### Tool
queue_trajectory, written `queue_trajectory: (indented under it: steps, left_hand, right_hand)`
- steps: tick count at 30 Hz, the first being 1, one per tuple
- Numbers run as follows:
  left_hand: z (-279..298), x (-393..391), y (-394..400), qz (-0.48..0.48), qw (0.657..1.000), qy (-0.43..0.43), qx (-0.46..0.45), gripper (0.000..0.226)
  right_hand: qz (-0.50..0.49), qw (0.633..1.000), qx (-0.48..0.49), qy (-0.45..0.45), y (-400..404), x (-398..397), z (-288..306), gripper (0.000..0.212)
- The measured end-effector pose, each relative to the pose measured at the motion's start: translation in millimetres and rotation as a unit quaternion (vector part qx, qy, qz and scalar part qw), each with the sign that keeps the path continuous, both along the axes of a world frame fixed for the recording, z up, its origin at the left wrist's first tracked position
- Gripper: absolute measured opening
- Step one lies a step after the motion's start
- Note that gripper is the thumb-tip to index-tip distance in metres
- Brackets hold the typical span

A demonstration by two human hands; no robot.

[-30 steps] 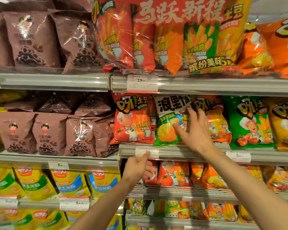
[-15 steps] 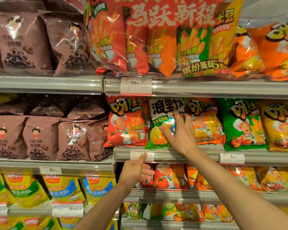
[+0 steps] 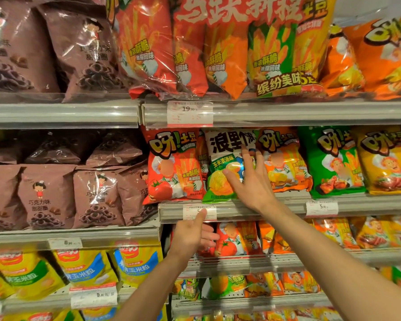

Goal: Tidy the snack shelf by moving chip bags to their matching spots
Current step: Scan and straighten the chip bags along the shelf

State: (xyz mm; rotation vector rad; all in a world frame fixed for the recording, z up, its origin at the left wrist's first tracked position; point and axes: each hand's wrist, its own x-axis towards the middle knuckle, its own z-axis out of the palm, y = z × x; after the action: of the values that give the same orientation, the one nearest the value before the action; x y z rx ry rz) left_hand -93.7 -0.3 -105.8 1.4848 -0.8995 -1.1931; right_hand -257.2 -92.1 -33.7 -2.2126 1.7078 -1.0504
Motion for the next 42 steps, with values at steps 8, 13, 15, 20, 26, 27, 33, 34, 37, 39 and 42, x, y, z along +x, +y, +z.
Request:
queue_trajectory:
  steps: [8,13,15,20,26,27,33,34,37,39,42]
  left_hand:
    - [-13.2,-10.9,-1.6,0.014,0.998,0.036,-0.041,0.068]
    - [-17.6,-32.6,3.5,0.026,0.996,0.023,-0.086,0.057]
    - [-19.9,-49.4,1.3,0.021,0.995,0.008,-0.093,0.049]
    - [-29.8,-117.3,2.3,0.009,0.989,-0.012,-0.147,0.030]
    - [-32.6,-228.9,-0.7,0.026,0.982,-0.051,-0.181,0.028]
    - [-31.9,-245.6,-1.8,0.027,0.982,-0.032,-0.185,0.027]
    - [-28.9,-300.4,-24.2,0.084,0.988,-0.008,-0.128,0.014]
    - [-28.2,-302.0,-29.6,0.099,0.988,-0.004,-0.116,0.015]
    - [-19.6,-306.4,-41.6,0.112,0.990,0.022,-0.080,0.021]
    - [-19.9,-303.5,-47.4,0.104,0.991,0.053,-0.061,0.030]
    - [-19.1,-302.3,-51.9,0.093,0.991,0.085,-0.049,0.040]
  right_hand:
    - [0.046,0.998,-0.029,0.009,31.8,-27.7,-22.0,0.084]
    - [0.099,0.994,-0.035,0.042,46.5,-81.2,-37.6,0.063]
    - [0.100,0.992,-0.061,0.043,50.9,-106.2,-40.3,0.054]
    - [0.087,0.993,-0.084,-0.002,51.8,-184.1,-51.4,0.030]
    - [0.061,0.996,-0.055,-0.040,46.1,-286.9,-83.3,0.017]
    - [0.064,0.995,-0.060,-0.044,45.9,-300.6,-88.6,0.017]
    - [-0.008,0.999,0.001,-0.051,38.4,-354.6,-95.4,0.025]
    - [-0.018,0.999,-0.008,-0.049,34.8,-359.4,-96.1,0.026]
    - [-0.025,0.997,-0.066,-0.020,22.7,-366.4,-96.1,0.032]
    - [-0.031,0.994,-0.104,0.007,15.7,-361.3,-93.1,0.035]
    - [-0.031,0.987,-0.156,0.029,7.8,-343.2,-88.7,0.031]
